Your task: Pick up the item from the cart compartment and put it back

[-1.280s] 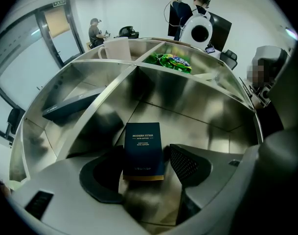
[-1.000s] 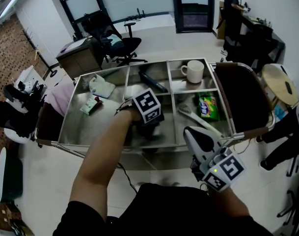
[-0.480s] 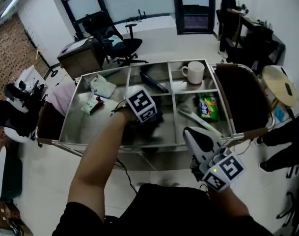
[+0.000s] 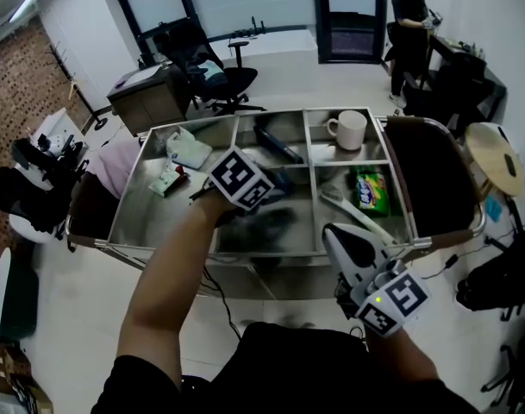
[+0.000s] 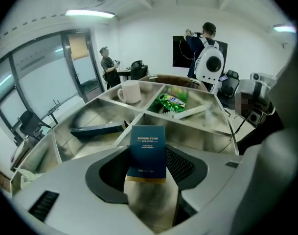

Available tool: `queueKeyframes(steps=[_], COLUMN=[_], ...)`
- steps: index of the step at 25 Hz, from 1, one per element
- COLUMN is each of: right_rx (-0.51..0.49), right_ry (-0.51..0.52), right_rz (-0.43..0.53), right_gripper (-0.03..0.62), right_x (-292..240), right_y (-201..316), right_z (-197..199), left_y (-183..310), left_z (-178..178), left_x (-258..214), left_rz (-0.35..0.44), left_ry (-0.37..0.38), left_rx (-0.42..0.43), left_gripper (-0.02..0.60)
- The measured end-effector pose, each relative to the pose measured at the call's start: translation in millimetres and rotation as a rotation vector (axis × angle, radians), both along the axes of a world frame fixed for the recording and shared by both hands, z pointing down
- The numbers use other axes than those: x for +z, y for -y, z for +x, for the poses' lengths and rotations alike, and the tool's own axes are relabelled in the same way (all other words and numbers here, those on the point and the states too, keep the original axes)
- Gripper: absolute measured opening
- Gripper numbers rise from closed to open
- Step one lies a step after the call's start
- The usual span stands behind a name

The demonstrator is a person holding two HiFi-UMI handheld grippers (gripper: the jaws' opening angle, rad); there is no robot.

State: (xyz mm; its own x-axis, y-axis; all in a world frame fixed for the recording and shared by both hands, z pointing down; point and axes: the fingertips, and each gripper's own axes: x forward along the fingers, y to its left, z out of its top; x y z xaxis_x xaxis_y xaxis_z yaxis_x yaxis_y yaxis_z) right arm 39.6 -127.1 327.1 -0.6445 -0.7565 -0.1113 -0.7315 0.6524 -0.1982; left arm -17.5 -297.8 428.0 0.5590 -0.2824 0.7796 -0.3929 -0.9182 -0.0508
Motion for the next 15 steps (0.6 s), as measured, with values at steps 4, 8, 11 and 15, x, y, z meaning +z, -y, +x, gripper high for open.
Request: queueKeyframes(steps=[4,8,11,15], right_rx=[-0.006,-0.007,-0.006,-0.001], right_ry=[-0.006,-0.011,-0.007,0.001], right_rz=[0.0,-0.011,-0.012,-0.005], right_gripper=[0.015,0.015,0.015,0.015], right_x=[1.6,5.4,4.0,1.7], right_y=[0.5,1.1,2.2,4.4], right_z=[-2.2,-0.8,0.5,-0.6], left_y=[-1.4,-6.9,-15.4,-26.4], left_z=[5.4,5.0,3.8,-3.5], left_x=[-32.1,-57.0,-77.9,-100.2], left_rz=[0.06,0.104,0.141,0.183], left_ry=[-0.16,-0.292,-0.369,-0.453], left_rx=[-0.057,-0.109,-0.13,-0.155], left_gripper=[0.233,0.233,0.233,0.233])
